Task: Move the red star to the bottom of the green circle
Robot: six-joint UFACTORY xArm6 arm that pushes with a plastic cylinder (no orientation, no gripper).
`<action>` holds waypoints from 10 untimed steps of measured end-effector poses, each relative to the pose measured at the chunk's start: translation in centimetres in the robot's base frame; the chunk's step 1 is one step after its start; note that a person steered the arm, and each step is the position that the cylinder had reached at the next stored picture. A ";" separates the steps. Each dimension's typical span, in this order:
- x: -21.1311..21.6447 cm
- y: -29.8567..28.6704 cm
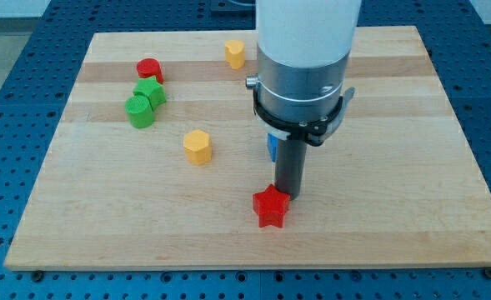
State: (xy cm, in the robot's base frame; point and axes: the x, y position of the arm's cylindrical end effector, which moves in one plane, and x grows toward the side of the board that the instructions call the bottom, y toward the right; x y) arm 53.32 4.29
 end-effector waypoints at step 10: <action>-0.4 -12.9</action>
State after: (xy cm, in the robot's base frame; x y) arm 52.93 -8.62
